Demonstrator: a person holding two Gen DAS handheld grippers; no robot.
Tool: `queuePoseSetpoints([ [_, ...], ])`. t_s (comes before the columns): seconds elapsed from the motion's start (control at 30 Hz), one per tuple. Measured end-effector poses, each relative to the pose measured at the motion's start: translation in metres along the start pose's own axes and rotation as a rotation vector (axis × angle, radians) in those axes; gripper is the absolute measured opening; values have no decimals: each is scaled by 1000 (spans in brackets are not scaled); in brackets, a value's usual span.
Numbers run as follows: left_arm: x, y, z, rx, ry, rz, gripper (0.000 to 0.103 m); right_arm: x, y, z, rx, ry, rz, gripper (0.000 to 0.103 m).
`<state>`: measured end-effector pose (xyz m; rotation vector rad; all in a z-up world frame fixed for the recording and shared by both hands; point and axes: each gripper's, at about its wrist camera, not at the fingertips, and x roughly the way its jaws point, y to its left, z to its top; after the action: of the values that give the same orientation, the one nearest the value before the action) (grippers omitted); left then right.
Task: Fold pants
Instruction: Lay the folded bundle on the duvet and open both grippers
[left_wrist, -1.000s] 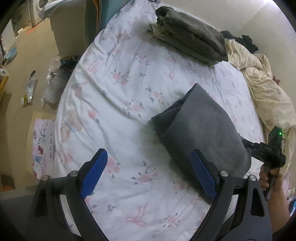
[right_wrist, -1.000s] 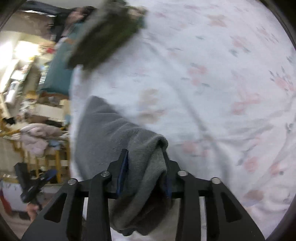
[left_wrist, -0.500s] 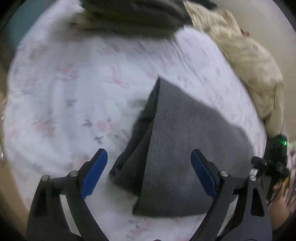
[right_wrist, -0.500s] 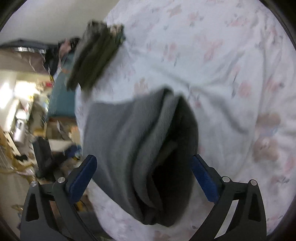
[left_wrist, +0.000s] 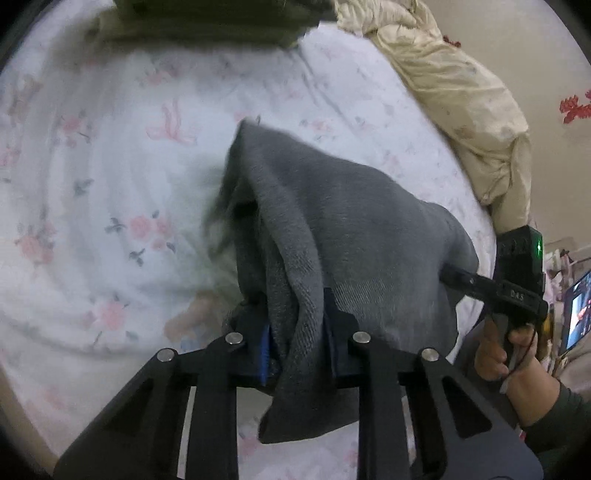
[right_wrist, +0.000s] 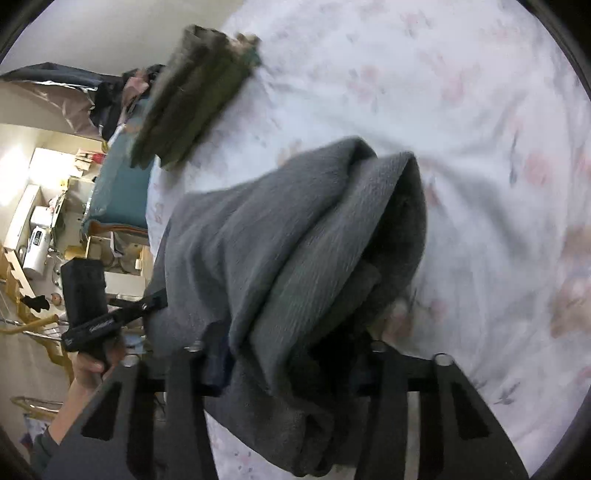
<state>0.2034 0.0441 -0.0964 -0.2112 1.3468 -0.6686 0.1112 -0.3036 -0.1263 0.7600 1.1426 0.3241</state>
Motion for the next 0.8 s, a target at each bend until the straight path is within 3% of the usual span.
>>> queuePoseSetpoints([
  [0.07,-25,-18,-10,11,-38,39,19,-10,17,16,-73,1,15,41],
  [0.17,-54,-19,-40,-158,-101,70,19,-11,41,36,-184,79,39,42],
  [0.27,-52,-16,-93,-290,-110,102,21,10,59,46,-286,169,-6,48],
  [0.33,-32,-8,-116,-332,-62,154,24,29,55,41,-308,195,-82,53],
  [0.37,-17,3,-128,-369,-13,204,29,39,50,37,-301,218,-118,57],
  [0.43,-5,18,-138,-400,51,254,60,51,31,22,-266,269,-168,72],
  [0.47,-9,20,-138,-394,46,291,66,46,25,16,-251,271,-156,76],
  [0.5,-24,20,-140,-384,3,345,73,36,21,10,-239,255,-162,76],
  [0.6,-68,11,-152,-390,-155,474,74,-8,27,1,-217,134,-157,76],
  [0.67,-83,10,-162,-403,-194,436,74,-33,31,-8,-215,51,-114,76],
  [0.7,-81,6,-166,-406,-181,358,74,-45,32,-14,-228,15,-124,76],
  [0.77,-66,-8,-172,-392,-134,227,74,-46,34,-24,-244,16,-156,75],
  [0.8,-59,-16,-171,-371,-124,216,74,-42,32,-28,-249,40,-166,73],
])
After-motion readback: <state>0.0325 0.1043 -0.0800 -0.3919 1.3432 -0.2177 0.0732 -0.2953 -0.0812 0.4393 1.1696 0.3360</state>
